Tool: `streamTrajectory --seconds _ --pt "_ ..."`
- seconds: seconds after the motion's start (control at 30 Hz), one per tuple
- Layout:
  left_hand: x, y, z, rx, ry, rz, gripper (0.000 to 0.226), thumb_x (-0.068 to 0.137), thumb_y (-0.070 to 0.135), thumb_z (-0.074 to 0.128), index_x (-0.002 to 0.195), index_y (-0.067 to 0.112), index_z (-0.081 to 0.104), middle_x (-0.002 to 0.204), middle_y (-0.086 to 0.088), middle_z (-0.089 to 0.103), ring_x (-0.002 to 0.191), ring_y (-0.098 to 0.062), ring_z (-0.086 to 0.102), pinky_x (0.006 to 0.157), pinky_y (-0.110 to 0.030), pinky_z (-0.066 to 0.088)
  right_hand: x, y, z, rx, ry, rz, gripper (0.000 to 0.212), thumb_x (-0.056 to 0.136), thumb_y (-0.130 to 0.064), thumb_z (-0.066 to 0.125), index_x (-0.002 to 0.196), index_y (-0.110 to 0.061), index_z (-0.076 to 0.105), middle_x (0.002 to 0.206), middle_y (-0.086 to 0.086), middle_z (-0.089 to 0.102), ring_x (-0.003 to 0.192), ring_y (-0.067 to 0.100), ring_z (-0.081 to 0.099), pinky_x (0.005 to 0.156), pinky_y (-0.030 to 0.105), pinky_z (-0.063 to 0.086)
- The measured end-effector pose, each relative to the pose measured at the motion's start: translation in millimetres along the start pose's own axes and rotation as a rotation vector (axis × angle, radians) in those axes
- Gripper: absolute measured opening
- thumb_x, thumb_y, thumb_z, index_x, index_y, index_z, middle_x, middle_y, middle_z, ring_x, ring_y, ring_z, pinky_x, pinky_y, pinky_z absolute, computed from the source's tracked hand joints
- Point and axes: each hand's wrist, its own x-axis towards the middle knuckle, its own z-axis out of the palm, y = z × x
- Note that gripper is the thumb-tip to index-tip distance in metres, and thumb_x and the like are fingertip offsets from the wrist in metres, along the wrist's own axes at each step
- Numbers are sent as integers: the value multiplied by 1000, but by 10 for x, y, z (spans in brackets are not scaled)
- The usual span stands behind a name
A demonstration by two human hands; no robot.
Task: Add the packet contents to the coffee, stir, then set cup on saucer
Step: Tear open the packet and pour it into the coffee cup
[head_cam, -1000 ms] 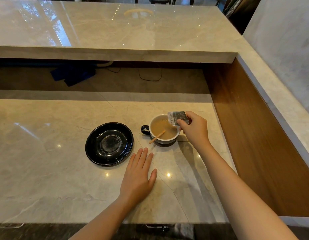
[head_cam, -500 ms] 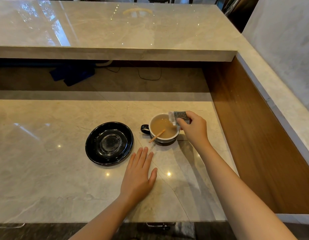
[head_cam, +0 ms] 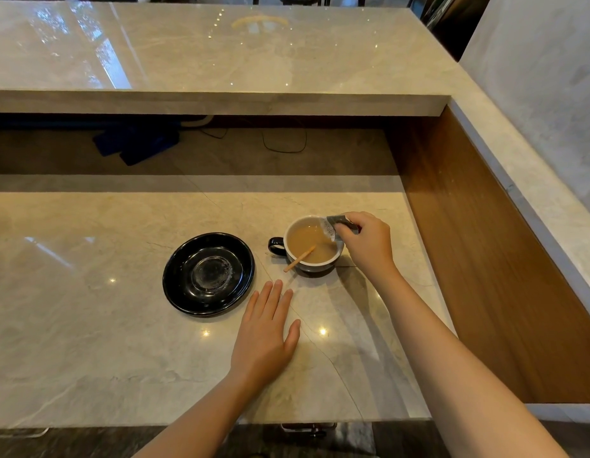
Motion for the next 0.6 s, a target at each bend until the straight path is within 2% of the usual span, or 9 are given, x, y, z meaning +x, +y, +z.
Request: streamTrajectory --seconds 0.2,0.33,0.43,0.6 --pt "7 4 5 -9 5 3 58 93 45 29 145 27 11 154 6 0 139 -7 -11 113 -30 -10 -20 -9 -6 57 24 47 16 86 -11 60 99 -8 68 91 3 66 80 12 56 60 10 40" --pt "4 3 4 -11 5 4 58 93 46 28 145 27 12 155 4 3 139 -8 -11 113 -30 -9 -42 36 -43 210 68 181 8 82 -11 63 88 -6 62 80 6 62 70 16 56 57 20 46" --pt "8 8 5 -18 13 12 59 91 46 26 145 25 14 156 2 7 139 -8 -9 114 -31 -7 -39 61 -88 251 33 256 11 82 -11 63 89 -5 58 86 12 63 76 18 57 59 23 48" --pt "-12 -7 14 -20 39 29 58 91 45 28 144 23 20 155 -1 13 140 -10 -4 115 -32 -4 -83 92 -227 324 -36 268 13 86 -9 60 99 -8 57 101 9 64 90 20 61 66 21 50"
